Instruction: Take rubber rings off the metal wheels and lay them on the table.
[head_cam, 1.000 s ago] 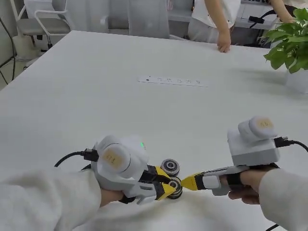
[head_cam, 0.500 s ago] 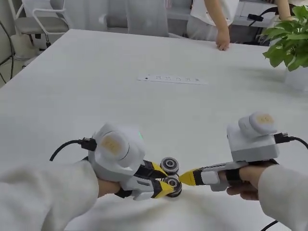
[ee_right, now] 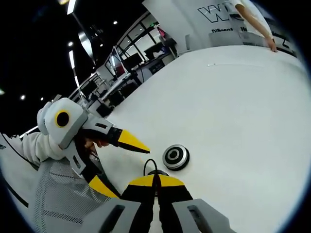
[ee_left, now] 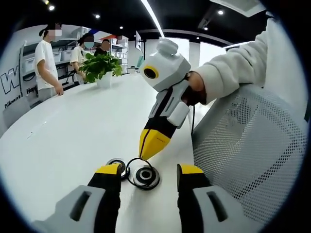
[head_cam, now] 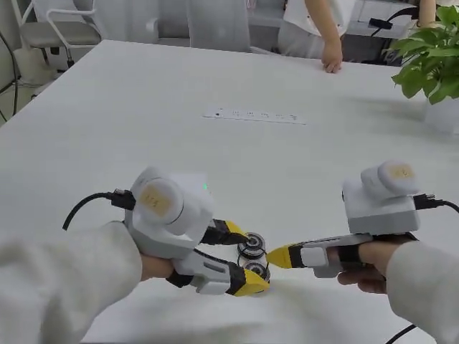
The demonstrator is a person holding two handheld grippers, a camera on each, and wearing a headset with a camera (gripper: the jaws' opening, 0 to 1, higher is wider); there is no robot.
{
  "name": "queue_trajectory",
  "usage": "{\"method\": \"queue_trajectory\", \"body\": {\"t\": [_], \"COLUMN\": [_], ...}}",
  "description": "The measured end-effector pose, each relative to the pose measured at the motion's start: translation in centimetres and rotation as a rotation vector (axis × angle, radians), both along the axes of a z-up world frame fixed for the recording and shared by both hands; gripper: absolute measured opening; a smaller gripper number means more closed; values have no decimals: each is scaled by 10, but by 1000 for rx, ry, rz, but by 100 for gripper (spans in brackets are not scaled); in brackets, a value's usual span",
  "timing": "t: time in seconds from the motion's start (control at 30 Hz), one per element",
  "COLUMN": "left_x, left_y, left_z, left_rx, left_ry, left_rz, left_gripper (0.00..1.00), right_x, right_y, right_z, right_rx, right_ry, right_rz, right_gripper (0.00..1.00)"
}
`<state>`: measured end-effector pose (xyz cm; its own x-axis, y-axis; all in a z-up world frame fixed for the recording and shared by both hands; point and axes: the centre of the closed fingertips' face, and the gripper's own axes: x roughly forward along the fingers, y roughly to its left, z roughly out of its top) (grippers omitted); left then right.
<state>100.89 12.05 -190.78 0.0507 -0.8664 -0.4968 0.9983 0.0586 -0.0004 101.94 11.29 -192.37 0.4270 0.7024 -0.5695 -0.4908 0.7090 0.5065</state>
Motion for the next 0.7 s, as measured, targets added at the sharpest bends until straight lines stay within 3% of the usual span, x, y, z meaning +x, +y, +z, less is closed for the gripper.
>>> {"method": "queue_trajectory", "body": {"t": [0.1,0.27,0.43,0.47,0.5,0.53,0.7], "left_x": [-1,-4,-2,-2,-4,-5,-5], "left_y": [1,-2,-1,-1,-3,-4,-2], "left_z": [6,19,28,29,34,35,49], "left_rx": [-3,-46,-59,-61,-81,-89,-108], "left_ry": [-23,-19,-30,-26,8,12,-9], "left_rz": [-15,-27,-26,-25,-18,-19,-27], "left_gripper": [45,56,61,63,66,69,72], "right_x": [3,4,6,6,7,7,11], "right_y": [-1,-2,-3,-4,-4,-4,-5], "right_z": [1,2,4,5,7,8,18], "right_rx": [8,16,26,28,32,35,68], "right_ry": [-8,-9,-11,-12,-16,-18,-38], "right_rz": [-8,-17,-22,-23,-26,-27,-49], "right_gripper": [0,0,0,0,0,0,0]}}
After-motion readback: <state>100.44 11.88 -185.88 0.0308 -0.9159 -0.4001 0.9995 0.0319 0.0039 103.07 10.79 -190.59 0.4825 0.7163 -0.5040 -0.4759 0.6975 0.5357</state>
